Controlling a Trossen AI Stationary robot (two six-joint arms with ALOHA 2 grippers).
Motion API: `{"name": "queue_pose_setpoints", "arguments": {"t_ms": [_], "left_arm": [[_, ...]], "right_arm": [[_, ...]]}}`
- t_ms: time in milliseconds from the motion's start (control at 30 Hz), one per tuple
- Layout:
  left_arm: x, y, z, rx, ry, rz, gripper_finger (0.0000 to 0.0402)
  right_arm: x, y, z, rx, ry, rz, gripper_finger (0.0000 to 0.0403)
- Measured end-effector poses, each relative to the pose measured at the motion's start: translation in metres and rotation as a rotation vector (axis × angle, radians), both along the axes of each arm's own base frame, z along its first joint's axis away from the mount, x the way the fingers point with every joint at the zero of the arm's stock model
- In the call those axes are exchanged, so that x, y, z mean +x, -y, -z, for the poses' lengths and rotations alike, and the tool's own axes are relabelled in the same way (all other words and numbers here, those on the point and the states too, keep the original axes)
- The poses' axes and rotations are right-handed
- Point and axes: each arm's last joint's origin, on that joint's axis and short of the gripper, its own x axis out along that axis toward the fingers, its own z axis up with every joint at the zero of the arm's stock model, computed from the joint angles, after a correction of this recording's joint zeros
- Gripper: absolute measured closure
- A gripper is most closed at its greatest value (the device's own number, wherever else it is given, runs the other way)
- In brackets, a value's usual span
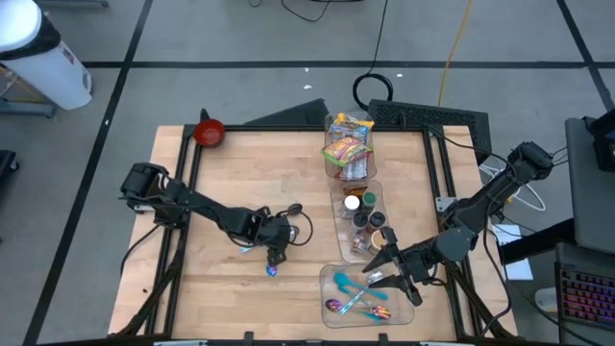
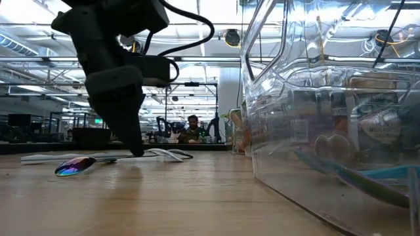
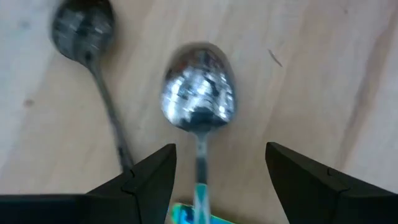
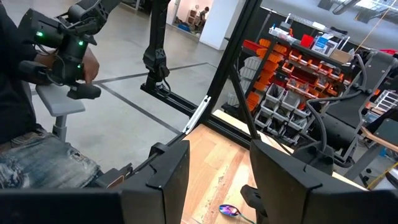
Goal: Pick & Place Food Item
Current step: Put the light blue spoon into the bottom transparent bin
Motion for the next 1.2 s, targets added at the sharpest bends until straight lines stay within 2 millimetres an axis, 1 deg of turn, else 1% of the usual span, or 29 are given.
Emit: {"name": "queue_pose_setpoints", "arguments": {"t_ms": [167, 267, 333, 433, 567, 767, 833, 900, 967, 1067, 1133, 1200], "left_arm": [[0.000, -0.002, 0.002, 0.057, -0.004, 0.008, 0.0148], [0.001, -0.001, 0.007, 0.051, -0.025, 0.025, 0.0163], [0.002, -0.001, 0.011, 0.050, -0.037, 0.037, 0.0185], [0.003, 0.000, 0.013, 0.043, -0.041, 0.040, 0.0229], [0.004, -0.001, 0.014, 0.036, -0.038, 0.040, 0.0287], [0.006, -0.001, 0.013, 0.042, -0.023, 0.087, 0.0368], [0.006, -0.002, 0.012, 0.044, -0.020, 0.093, 0.0387], [0.004, -0.003, 0.009, 0.044, -0.015, 0.087, 0.0387], [0.002, -0.005, 0.003, 0.057, -0.002, 0.076, 0.0378], [0.001, -0.004, -0.014, 0.081, 0.073, 0.078, 0.0378], [-0.002, -0.002, -0.025, 0.108, 0.111, 0.112, 0.0389], [-0.005, 0.002, -0.038, 0.144, 0.163, 0.150, 0.0390]], "right_arm": [[0.000, 0.000, 0.000, 0.000, 0.000, 0.000, 0.0245], [0.000, 0.000, 0.000, 0.000, 0.000, 0.000, 0.0243], [0.000, 0.000, 0.000, 0.000, 0.000, 0.000, 0.0242], [0.000, 0.000, 0.000, 0.000, 0.000, 0.000, 0.0242], [0.000, 0.000, 0.000, 0.000, 0.000, 0.000, 0.0245], [0.000, 0.000, 0.000, 0.000, 0.000, 0.000, 0.0243], [0.000, 0.000, 0.000, -0.001, 0.000, 0.000, 0.0241], [0.000, 0.000, 0.000, -0.002, 0.001, 0.000, 0.0241], [0.000, 0.000, 0.000, -0.002, 0.001, 0.000, 0.0242], [0.000, 0.000, 0.000, -0.002, 0.001, 0.000, 0.0245], [0.000, 0.000, 0.000, -0.002, 0.001, 0.000, 0.0246], [0.000, 0.000, 0.000, -0.002, 0.001, 0.000, 0.0245]]}}
